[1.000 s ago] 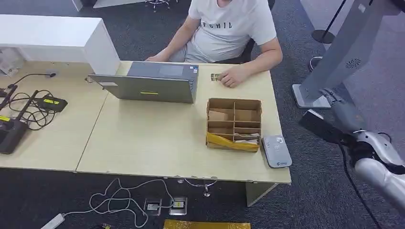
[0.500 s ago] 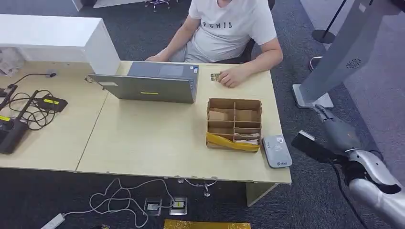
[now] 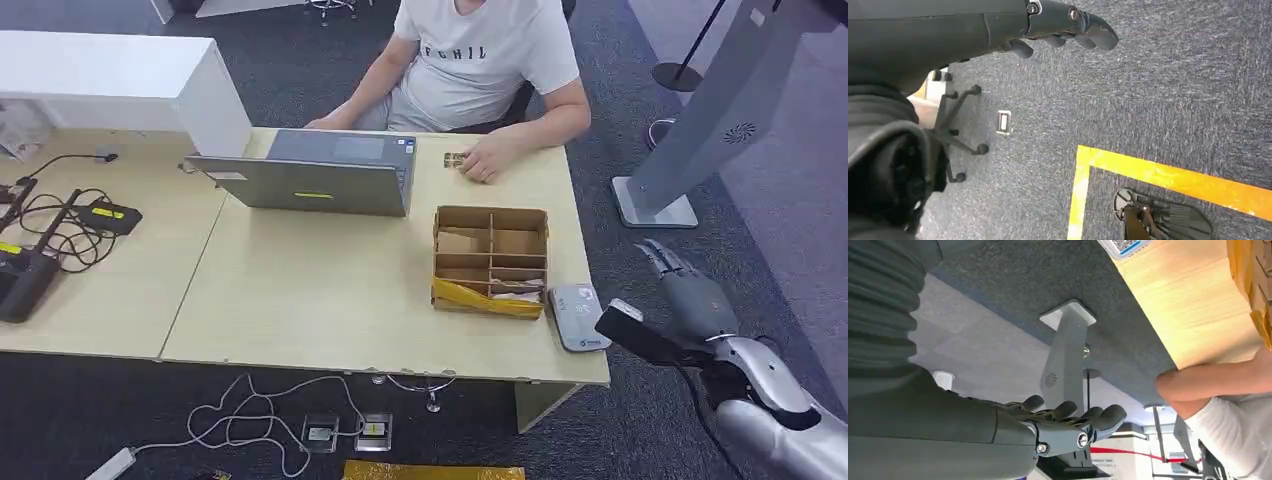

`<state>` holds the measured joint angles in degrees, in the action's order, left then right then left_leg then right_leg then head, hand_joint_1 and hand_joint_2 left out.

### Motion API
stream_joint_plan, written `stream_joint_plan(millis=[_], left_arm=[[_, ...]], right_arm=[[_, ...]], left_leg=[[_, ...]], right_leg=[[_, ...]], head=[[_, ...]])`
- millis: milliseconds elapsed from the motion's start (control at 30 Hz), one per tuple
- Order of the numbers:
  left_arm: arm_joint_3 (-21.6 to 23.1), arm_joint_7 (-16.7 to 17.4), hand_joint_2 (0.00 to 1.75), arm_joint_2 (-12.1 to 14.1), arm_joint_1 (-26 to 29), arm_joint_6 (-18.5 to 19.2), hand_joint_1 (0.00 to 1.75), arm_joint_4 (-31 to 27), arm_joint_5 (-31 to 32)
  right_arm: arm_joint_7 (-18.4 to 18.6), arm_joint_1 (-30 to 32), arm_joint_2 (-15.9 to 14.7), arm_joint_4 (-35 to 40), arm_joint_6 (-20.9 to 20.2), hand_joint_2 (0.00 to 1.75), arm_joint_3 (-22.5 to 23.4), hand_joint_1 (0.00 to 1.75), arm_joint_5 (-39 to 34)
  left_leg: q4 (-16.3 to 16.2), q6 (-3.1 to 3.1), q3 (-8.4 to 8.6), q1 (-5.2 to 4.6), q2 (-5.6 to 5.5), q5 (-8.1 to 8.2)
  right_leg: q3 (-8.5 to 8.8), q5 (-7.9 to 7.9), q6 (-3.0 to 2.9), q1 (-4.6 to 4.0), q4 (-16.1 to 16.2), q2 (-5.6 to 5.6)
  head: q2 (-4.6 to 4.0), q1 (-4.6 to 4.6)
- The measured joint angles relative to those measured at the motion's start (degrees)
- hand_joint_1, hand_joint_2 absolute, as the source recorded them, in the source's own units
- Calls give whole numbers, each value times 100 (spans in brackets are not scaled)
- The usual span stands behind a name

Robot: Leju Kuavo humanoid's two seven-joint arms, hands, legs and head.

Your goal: Pass the card to the sensor for recognition and then transmit it.

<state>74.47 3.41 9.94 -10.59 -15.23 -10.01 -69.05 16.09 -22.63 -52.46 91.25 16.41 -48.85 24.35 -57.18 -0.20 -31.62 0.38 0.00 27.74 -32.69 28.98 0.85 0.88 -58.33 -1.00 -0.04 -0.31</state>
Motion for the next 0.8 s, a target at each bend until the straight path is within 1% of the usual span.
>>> stream_joint_plan(millis=[267, 600, 667, 800], left_arm=[[0, 0, 0, 0, 0, 9, 0, 0, 6], [0, 0, 0, -33, -8, -22, 0, 0, 52], [0, 0, 0, -42, -8, -37, 0, 0, 46], [0, 0, 0, -59, -25, -39, 0, 0, 55]], right_arm=[[-17, 10, 50, 9, -19, 175, 22, 0, 109], [-79, 9, 260, 55, -370, 175, 98, 0, 286], [-160, -10, 332, 55, -444, 175, 98, 0, 315], [-313, -212, 633, 33, -588, 175, 96, 0, 474]], left_leg=[[1, 0, -1, 0, 0, 0], [1, 0, -1, 0, 0, 0], [1, 0, -3, 0, 0, 0], [2, -1, -1, 1, 4, 0]], right_leg=[[0, 0, 0, 0, 0, 0], [2, 0, 0, 0, -1, 0], [2, 0, 0, 0, -1, 0], [0, 0, 0, -1, -2, 4]], head=[[0, 2], [0, 2], [0, 2], [0, 0]])
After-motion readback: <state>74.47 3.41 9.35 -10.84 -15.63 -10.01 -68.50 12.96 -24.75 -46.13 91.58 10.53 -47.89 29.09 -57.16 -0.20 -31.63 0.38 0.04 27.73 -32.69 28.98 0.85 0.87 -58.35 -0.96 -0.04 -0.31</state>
